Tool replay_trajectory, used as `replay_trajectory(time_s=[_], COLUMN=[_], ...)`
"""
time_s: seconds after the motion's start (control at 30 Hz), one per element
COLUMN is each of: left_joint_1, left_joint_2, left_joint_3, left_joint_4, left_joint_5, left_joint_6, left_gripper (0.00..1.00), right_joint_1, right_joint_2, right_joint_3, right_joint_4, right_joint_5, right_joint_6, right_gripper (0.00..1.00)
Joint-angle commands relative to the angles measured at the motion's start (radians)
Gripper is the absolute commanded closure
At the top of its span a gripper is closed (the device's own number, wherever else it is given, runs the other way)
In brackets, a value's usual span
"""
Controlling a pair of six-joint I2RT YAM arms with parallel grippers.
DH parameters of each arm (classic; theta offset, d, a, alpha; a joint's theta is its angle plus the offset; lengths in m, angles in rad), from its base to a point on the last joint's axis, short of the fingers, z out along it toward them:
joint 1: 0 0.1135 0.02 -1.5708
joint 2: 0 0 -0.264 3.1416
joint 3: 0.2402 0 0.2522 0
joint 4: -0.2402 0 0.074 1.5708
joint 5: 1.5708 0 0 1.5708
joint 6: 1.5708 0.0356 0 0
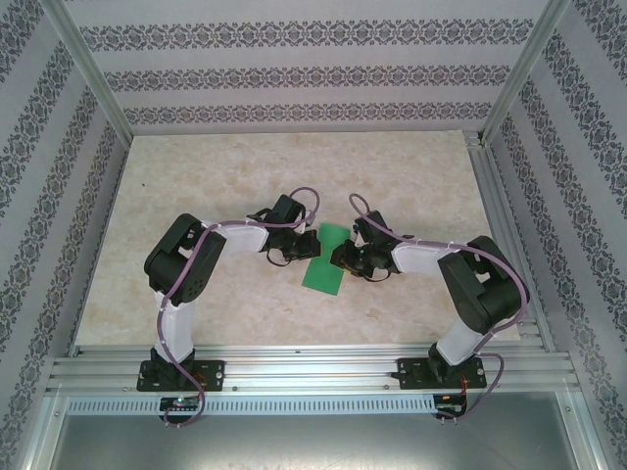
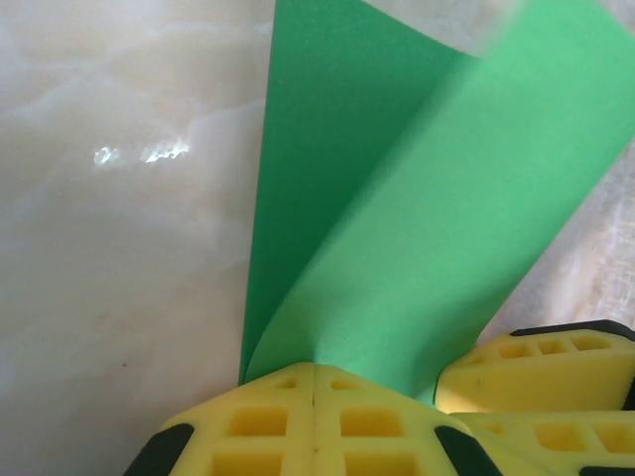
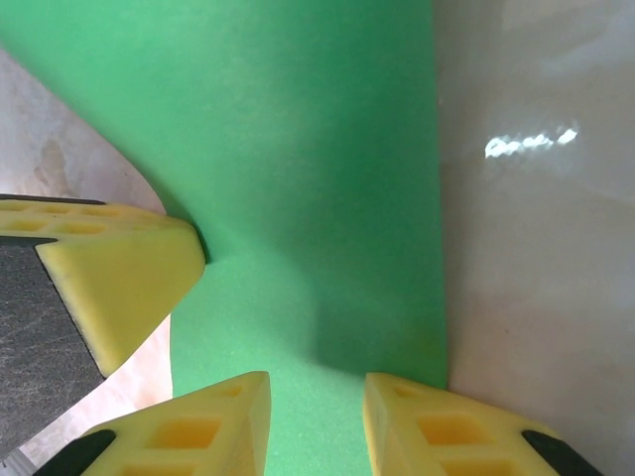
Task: Fold a paper plane with a square sheet of paper (pick it up from the middle)
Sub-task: Fold the square sheet of paper in half at the center of the table.
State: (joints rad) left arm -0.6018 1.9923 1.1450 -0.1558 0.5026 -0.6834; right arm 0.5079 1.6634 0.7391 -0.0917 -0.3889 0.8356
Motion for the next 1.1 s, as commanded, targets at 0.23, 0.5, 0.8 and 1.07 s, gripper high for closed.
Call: replay_trajectory(time_s=[0.23,0.5,0.8,1.07], left_joint_1=[-0.021,-0.021,-0.021,-0.021], left_joint_2=[0.037,0.039,0.04,0.042], left_joint_3=[0.011,0.011,0.007,0.016], left_joint_4=[-0.074,-0.08,-0.085,-0.088], left_joint_5=[-0.021,-0.021,-0.02,-0.021], left_joint_6=[0.028,0.033,0.038,0.037], left_gripper=[0.96,0.96,0.96,0.96], right_joint_1=[-0.041,-0.074,-0.078,-0.096], right_joint_2=[-0.075,0.051,-0.007,0.009], right_joint_3=[0.082,0.059,0.112,0.174], right_joint_4=[-0.071,-0.017,-0.081,-0.101], right_joint_5=[-0.016,-0.037,-0.043,-0.06], right_joint_6=[-0.062,-0.074,-0.085,-0.122], right_gripper=[0.67,0.67,0.67,0.66])
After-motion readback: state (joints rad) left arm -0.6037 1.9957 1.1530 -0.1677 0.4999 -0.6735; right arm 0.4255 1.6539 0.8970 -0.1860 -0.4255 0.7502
